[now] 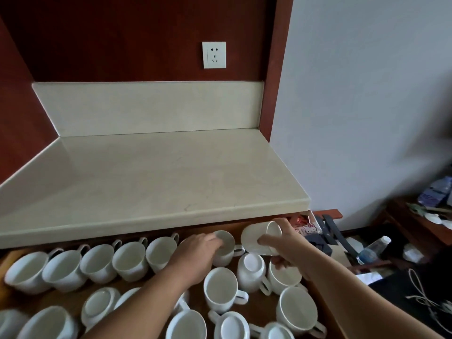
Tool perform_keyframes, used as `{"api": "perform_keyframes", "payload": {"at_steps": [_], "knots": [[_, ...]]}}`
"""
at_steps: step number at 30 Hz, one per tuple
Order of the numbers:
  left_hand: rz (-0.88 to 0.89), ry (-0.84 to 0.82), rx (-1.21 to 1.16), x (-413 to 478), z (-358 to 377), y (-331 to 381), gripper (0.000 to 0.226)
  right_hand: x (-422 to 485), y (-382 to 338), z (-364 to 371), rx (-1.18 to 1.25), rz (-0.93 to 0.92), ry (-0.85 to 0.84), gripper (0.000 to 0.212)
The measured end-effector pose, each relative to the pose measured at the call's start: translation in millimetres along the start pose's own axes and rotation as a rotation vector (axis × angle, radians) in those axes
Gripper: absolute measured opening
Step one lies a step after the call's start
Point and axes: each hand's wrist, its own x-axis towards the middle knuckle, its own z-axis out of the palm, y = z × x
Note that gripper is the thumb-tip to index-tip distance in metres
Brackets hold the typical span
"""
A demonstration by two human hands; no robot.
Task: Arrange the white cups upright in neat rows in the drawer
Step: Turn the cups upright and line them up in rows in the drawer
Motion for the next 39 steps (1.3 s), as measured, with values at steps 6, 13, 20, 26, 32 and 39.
{"api": "perform_keyframes", "payload": {"at_steps": [6,13,20,26,32,39], "knots": [[-0.016,-0.131,0.154,12.5,2.7,3.8,0.045,22.1,2.3,0.3,-0.074,-0.016,0.003,0.081],[-0.011,-0.231,0.180,22.2,3.1,4.1,0.035,44.1,5.6,1.3,-0.236,-0.021,0.050,0.082],[-0.010,-0.221,0.179,27.6,14.0,20.3,0.030,50.5,8.7,4.9,-0.455,-0.066,0.057,0.096],[-0.055,-0.149,0.092,28.8,21.1,26.4,0.012,49.2,8.4,12.8,-0.573,-0.069,0.045,0.084],[-0.094,-0.005,-0.036,27.4,24.4,32.8,0.010,53.2,9.6,20.4,-0.621,-0.043,0.039,0.086],[-0.054,-0.060,0.000,17.3,25.6,7.5,0.008,61.8,12.3,31.0,-0.680,-0.072,0.023,0.098]]}}
